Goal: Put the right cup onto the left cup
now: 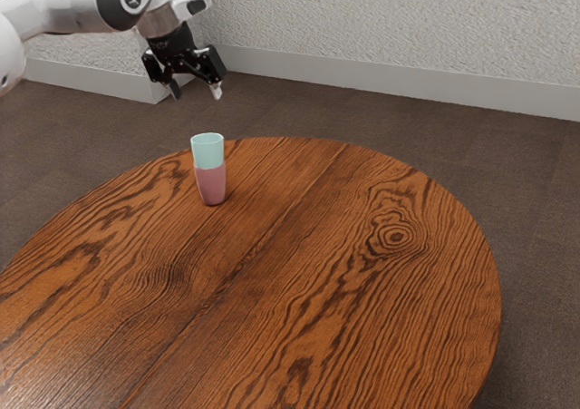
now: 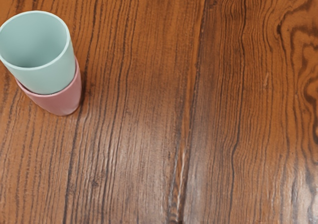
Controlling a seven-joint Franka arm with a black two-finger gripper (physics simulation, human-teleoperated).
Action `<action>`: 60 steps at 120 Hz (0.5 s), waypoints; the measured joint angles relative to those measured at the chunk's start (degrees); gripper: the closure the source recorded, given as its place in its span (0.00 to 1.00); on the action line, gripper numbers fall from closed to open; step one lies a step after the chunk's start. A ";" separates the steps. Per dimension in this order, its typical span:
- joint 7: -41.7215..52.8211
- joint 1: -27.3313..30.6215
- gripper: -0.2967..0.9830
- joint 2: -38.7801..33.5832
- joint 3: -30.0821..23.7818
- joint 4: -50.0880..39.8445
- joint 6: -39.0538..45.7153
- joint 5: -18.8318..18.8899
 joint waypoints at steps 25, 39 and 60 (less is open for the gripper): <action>0.03 -2.76 0.24 -8.42 -0.15 -5.49 -7.98 0.30; 0.05 -3.12 0.23 -12.80 -1.24 -9.54 -12.01 0.48; 0.17 -3.77 0.23 -17.76 -2.53 -13.76 -16.51 0.69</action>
